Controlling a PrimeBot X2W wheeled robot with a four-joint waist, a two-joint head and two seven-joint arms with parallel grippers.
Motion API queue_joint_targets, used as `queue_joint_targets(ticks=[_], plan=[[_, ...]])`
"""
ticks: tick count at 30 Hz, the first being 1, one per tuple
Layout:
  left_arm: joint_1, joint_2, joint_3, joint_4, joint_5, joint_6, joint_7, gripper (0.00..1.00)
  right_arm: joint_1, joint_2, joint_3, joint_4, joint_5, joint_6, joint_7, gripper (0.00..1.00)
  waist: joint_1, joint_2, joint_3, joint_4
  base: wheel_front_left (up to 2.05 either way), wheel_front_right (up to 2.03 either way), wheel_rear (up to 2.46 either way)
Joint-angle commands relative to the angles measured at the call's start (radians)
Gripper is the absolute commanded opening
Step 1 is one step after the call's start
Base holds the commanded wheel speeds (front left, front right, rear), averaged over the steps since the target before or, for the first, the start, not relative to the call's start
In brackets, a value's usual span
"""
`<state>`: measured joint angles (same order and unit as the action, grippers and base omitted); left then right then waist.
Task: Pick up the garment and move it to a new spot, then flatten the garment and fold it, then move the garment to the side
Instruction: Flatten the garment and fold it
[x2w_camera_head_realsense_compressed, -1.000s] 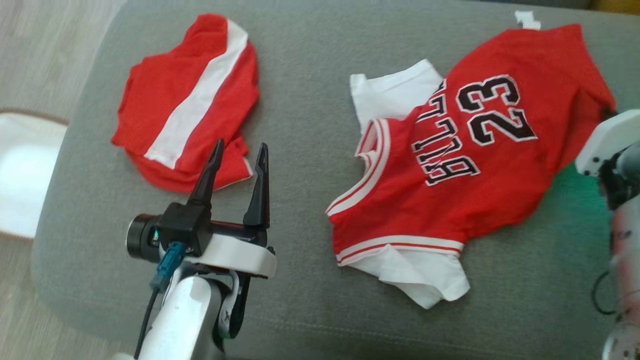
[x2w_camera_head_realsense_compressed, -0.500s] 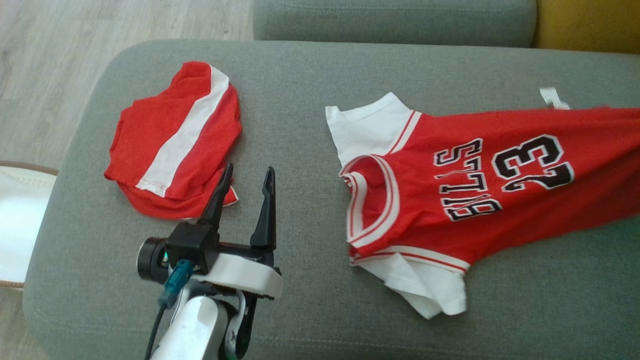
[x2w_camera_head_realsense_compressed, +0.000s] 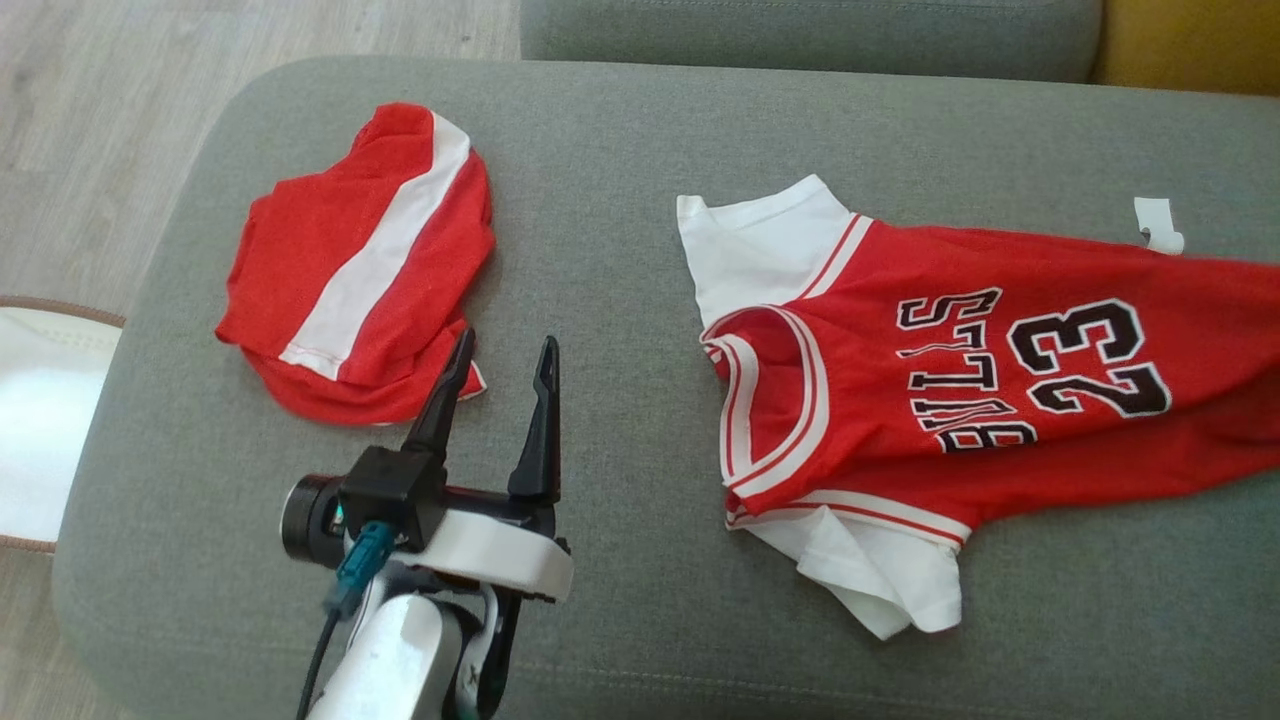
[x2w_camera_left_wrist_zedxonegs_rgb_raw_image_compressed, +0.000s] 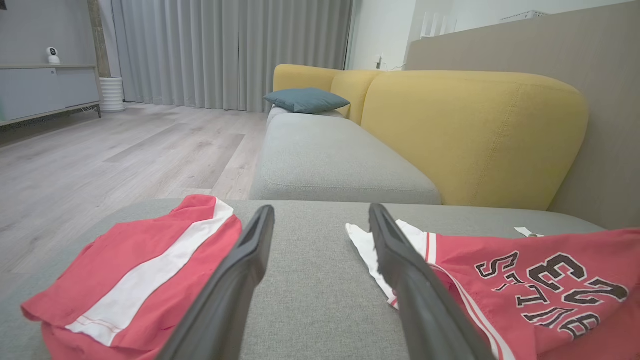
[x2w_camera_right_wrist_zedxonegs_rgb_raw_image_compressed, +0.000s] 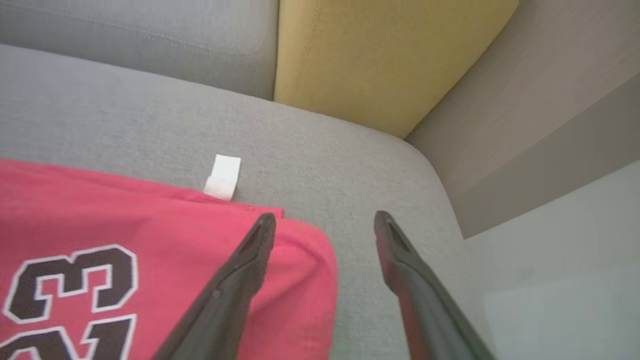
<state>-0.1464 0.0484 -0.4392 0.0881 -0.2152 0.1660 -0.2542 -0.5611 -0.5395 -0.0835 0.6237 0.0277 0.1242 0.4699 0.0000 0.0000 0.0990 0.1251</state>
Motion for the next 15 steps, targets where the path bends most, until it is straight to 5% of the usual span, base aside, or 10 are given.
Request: queue_joint_targets(ticks=[1,15], plan=[[-0.043,0.002,0.035,-0.029,0.004,-0.004,-0.008,1.00,0.002,0.013,-0.011,-0.044,-0.016,0.007,-0.036,1.00,0.0000,0.0000,-0.006,-0.007,0.00,0.00,0.00],[-0.015,0.002,0.057,-0.034,-0.009,-0.012,-0.008,1.00,0.138,0.308,-0.059,-0.296,0.074,0.007,-0.347,1.00,0.0000,0.0000,-0.076,-0.099,0.00,0.00,0.00]])
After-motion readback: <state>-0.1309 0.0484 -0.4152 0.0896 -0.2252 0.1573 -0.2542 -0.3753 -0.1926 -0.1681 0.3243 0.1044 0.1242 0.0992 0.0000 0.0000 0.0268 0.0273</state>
